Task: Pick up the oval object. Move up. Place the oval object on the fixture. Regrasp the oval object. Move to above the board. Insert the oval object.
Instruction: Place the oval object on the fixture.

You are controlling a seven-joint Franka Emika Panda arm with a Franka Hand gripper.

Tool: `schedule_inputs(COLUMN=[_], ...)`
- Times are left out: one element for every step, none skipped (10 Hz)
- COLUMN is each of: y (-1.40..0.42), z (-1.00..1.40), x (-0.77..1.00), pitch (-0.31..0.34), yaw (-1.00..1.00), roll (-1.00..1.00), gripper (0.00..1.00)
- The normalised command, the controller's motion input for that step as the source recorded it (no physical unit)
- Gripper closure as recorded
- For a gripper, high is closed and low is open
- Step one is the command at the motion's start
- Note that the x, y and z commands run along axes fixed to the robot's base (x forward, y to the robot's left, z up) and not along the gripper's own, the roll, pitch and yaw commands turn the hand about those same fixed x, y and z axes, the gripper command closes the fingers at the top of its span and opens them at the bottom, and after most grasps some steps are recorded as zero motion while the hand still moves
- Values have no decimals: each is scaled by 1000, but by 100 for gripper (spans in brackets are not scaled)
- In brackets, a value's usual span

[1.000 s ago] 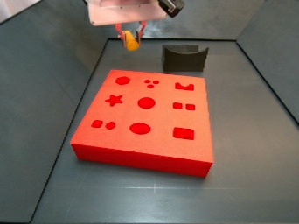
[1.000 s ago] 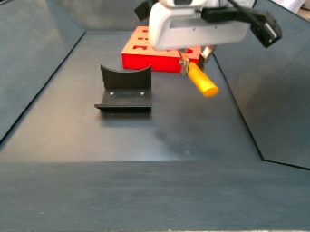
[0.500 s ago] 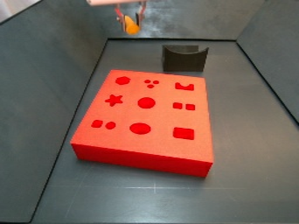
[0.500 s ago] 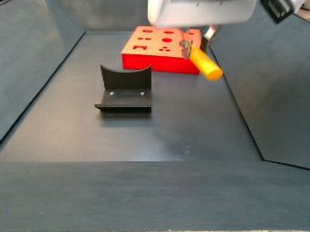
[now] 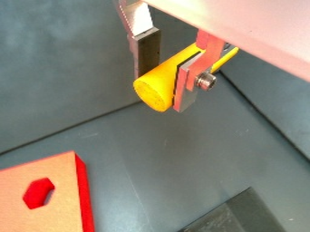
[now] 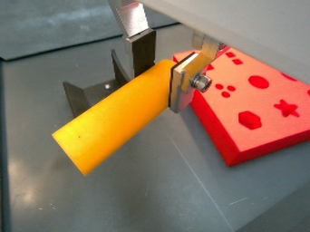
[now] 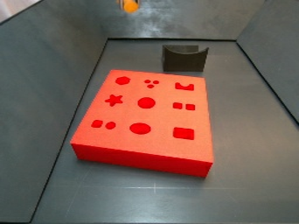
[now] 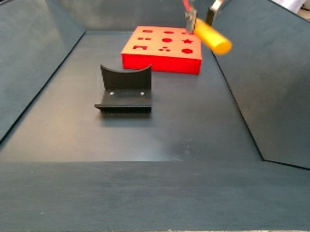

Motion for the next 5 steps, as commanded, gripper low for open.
schedule_inputs(y=[56,55,52,47,43], z=[-55,-109,-99,-84,-74], x=[1000,1000,1000,1000,1000], pitch=[186,196,222,206,186], yaw=[-1000,-1000,-902,-657,-384], roll=[46,24,-22,-34,-47], gripper=[100,100,100,100,100])
